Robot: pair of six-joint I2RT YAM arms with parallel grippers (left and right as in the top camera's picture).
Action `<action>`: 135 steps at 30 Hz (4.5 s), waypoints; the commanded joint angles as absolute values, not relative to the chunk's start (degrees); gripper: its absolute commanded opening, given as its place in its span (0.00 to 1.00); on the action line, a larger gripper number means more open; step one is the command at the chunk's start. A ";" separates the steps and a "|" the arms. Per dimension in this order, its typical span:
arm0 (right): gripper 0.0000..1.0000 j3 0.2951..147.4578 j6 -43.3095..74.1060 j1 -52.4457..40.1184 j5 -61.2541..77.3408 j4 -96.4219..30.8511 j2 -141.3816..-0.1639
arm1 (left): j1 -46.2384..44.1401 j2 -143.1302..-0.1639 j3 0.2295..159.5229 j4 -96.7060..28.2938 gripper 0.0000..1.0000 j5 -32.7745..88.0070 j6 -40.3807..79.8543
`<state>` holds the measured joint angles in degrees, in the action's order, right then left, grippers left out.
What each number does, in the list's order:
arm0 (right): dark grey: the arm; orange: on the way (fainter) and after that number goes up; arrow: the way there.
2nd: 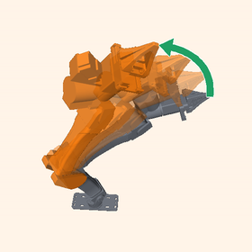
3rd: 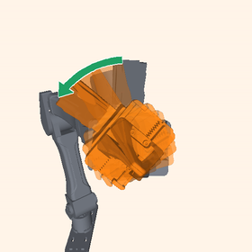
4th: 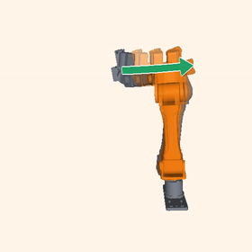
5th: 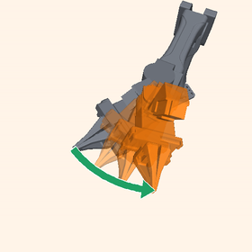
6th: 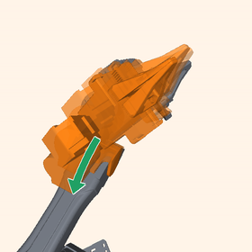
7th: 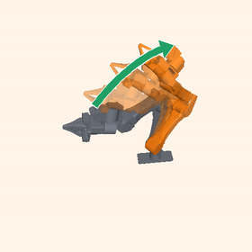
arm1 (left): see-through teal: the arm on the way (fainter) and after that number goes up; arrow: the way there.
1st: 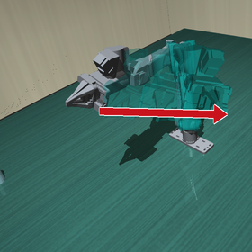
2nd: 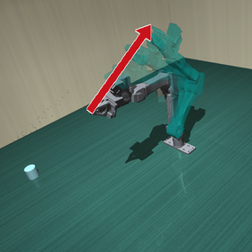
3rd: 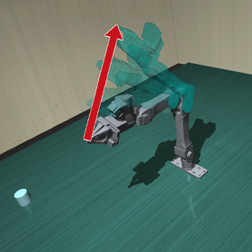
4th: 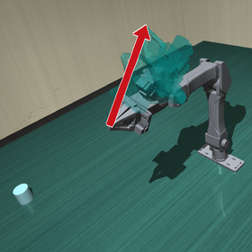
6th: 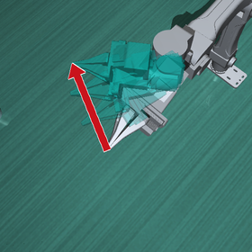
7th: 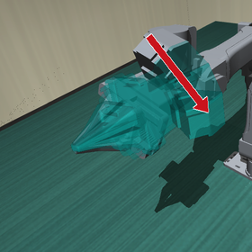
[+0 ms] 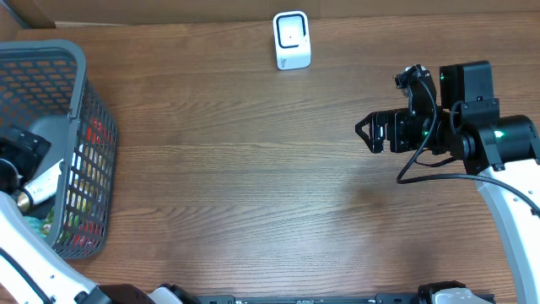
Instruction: Scan the item barcode
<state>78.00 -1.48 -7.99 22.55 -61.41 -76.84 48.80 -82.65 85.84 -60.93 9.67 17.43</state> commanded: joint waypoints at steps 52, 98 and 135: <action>1.00 79.46 -1.30 -8.36 23.24 -60.47 -76.66 | 48.71 -97.91 63.96 -47.03 0.04 -2.94 -6.02; 1.00 79.46 14.61 -8.36 23.03 -51.55 -76.69 | 48.73 -96.51 94.24 -73.28 1.00 16.08 -12.29; 1.00 78.81 14.85 -8.36 23.03 -53.45 -78.76 | 48.80 -97.14 84.29 -65.56 0.99 0.64 -31.77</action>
